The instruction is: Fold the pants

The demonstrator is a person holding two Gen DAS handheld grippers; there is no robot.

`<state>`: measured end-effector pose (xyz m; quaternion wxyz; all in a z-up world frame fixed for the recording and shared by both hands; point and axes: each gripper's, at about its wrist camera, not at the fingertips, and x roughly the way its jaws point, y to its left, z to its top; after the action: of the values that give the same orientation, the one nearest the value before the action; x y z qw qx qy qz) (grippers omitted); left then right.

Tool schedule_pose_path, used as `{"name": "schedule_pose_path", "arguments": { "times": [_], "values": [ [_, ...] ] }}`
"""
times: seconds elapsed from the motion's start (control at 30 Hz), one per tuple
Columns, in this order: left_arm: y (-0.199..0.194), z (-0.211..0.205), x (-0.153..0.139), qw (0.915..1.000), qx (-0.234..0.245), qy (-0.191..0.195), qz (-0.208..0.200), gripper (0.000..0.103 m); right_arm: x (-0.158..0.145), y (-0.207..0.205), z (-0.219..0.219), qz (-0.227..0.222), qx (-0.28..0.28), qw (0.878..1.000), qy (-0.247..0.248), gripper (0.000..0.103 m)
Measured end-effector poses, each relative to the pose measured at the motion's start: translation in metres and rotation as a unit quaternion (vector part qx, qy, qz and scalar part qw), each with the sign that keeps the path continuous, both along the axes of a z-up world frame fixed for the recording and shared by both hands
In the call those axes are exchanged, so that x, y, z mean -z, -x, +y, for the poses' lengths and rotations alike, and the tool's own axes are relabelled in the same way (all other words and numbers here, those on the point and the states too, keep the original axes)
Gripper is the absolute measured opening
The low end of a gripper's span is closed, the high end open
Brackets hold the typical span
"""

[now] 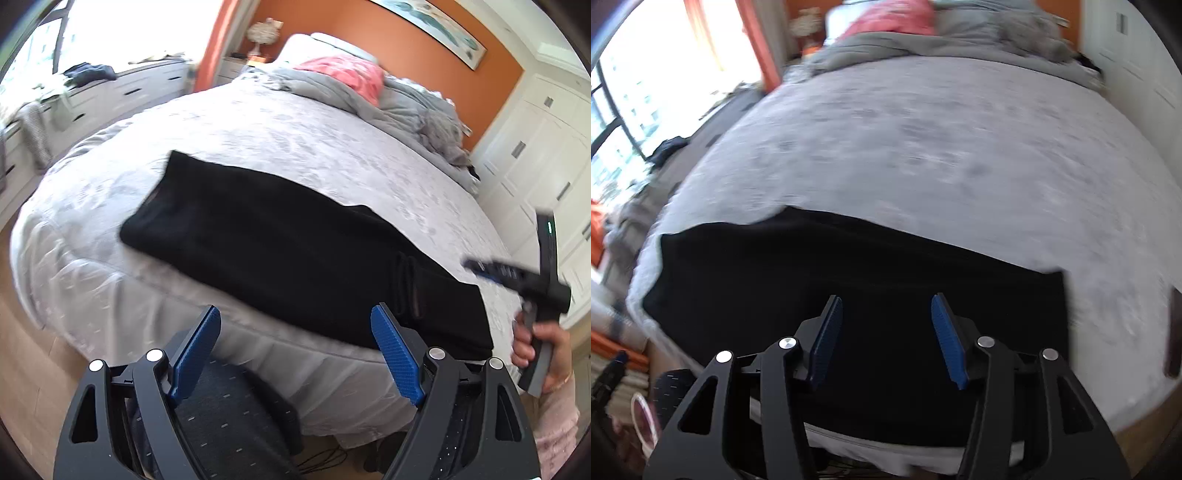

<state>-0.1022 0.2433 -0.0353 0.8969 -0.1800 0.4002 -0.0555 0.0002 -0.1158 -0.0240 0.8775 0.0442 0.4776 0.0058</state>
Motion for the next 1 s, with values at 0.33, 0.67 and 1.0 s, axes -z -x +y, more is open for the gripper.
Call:
{"name": "schedule_pose_path", "arguments": {
  "times": [0.33, 0.67, 1.0],
  "values": [
    [-0.038, -0.058, 0.000, 0.9949, 0.065, 0.071, 0.030, 0.081, 0.073, 0.041, -0.097, 0.062, 0.100, 0.992, -0.032, 0.066],
    [-0.039, -0.071, 0.000, 0.9968, 0.040, 0.055, 0.040, 0.081, 0.009, 0.042, -0.118, -0.011, 0.069, 0.989, -0.127, 0.018],
    [-0.049, -0.088, 0.019, 0.9972, 0.019, 0.025, 0.069, 0.081, 0.012, 0.041, -0.107, -0.029, 0.106, 0.993, 0.035, 0.044]
  ]
}}
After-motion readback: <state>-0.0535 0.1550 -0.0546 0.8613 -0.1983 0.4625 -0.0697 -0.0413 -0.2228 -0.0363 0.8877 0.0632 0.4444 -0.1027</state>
